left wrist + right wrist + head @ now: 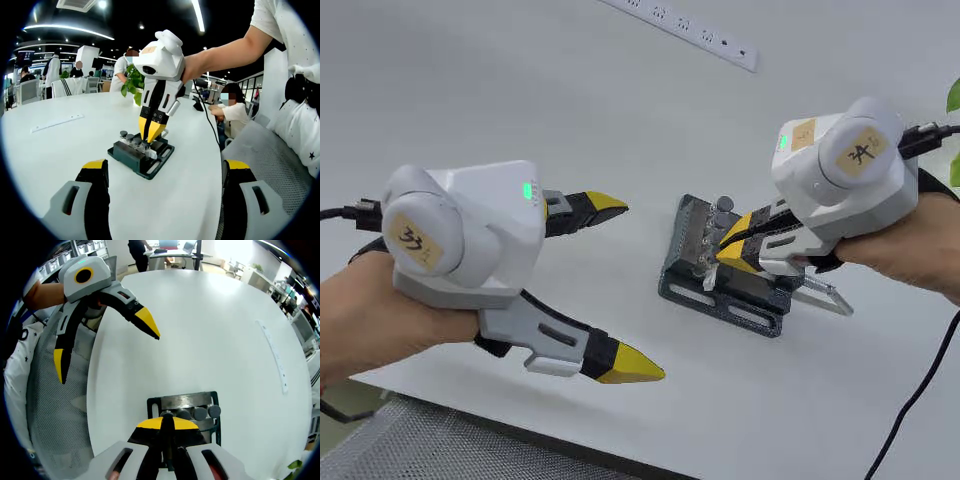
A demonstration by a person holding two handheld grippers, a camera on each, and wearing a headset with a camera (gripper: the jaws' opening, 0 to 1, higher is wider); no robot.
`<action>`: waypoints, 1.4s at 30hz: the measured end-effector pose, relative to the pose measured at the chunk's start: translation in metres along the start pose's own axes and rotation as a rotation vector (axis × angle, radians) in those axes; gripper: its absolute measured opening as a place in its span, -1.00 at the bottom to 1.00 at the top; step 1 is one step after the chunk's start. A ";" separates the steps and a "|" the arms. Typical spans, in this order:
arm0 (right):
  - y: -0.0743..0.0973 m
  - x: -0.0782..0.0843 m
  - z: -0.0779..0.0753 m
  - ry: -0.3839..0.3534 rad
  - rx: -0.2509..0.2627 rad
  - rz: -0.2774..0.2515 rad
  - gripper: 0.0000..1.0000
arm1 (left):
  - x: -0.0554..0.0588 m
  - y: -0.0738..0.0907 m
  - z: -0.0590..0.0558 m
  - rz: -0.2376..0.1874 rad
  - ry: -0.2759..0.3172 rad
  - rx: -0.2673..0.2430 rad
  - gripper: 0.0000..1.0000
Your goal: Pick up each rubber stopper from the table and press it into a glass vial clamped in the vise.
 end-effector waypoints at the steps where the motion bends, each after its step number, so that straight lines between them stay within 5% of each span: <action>1: 0.000 0.001 -0.001 -0.002 -0.005 -0.001 -0.99 | 0.000 0.000 0.000 0.001 -0.001 0.000 0.88; 42: -0.004 -0.009 -0.006 0.050 -0.059 0.131 -1.00 | -0.005 -0.002 0.005 -0.020 0.004 -0.009 0.85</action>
Point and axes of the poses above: the centre of the closed fingertips' face, and the gripper's own axes: y roughly backward along the fingers, z roughly to its left, x roughly out of its underside, the point moved 8 cm from there along y, roughly backward along the fingers, and after that the axes turned 15 degrees about z, right-handed, at the moved point
